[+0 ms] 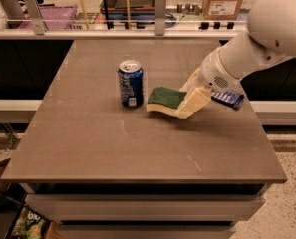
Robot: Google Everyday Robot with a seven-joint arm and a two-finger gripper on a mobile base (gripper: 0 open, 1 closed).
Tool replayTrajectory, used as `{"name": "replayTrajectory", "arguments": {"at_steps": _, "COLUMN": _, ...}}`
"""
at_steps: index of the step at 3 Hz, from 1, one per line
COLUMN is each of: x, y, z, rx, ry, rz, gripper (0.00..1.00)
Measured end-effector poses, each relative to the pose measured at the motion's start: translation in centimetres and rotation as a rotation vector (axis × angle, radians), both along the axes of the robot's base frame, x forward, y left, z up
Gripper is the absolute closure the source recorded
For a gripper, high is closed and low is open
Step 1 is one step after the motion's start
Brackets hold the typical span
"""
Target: Move sponge near pepsi can
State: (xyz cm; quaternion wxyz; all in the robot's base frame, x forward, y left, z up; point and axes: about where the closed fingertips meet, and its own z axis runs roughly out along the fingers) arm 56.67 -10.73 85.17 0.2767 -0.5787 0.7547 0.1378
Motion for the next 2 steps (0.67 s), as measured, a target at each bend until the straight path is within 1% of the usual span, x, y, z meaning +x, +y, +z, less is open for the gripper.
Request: {"name": "replayTrajectory", "arguments": {"at_steps": 2, "x": -0.1, "y": 1.3, "z": -2.9, "rx": -0.039, "ry": 0.039, "rz": 0.052, "gripper": 1.0}}
